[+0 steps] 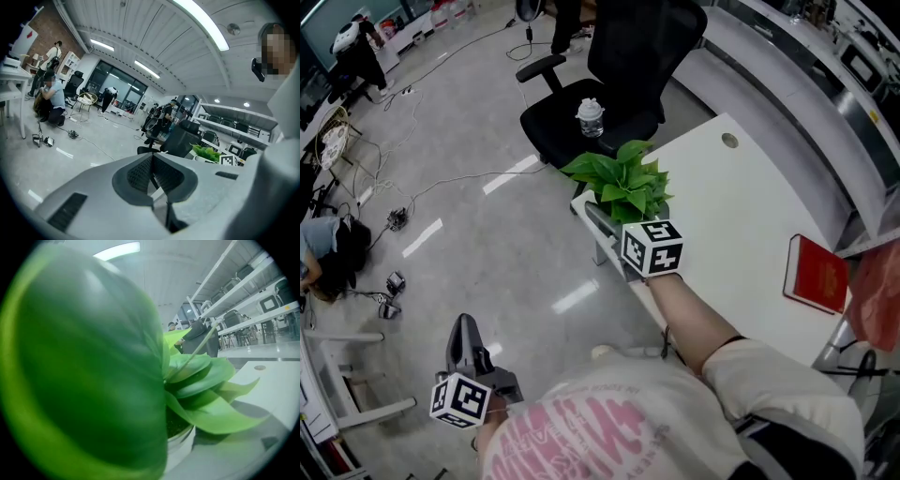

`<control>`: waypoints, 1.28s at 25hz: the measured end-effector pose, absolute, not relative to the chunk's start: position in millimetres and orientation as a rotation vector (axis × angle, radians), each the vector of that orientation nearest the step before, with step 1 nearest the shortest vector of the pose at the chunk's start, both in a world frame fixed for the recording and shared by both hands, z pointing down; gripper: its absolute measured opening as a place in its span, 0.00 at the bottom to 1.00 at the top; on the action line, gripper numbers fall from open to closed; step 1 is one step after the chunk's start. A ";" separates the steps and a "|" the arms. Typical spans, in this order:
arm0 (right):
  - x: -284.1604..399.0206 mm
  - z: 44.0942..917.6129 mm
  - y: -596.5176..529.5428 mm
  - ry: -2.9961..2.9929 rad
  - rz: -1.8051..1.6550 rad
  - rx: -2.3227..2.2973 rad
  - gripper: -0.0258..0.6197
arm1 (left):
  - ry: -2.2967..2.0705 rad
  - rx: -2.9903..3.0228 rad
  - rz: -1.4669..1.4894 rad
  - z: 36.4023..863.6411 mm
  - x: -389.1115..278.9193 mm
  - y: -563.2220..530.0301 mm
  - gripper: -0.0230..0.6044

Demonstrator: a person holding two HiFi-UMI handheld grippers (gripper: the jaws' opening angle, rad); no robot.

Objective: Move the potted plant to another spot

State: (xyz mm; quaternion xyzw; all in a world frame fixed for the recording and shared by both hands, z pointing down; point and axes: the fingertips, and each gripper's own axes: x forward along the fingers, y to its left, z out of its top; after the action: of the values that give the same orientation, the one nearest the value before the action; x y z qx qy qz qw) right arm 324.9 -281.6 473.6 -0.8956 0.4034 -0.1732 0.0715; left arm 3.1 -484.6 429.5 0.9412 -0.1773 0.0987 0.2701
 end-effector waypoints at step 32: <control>369.5 394.9 -94.2 0.499 -0.342 -2.860 0.91 | 0.381 2.484 0.388 409.4 260.4 -391.3 0.04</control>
State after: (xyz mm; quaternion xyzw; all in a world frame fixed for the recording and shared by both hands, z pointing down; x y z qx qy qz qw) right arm 369.5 -94.2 394.9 -0.9725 0.1698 -0.1162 0.1090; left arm 260.4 -391.3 409.4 0.9335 0.1432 0.1457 0.2947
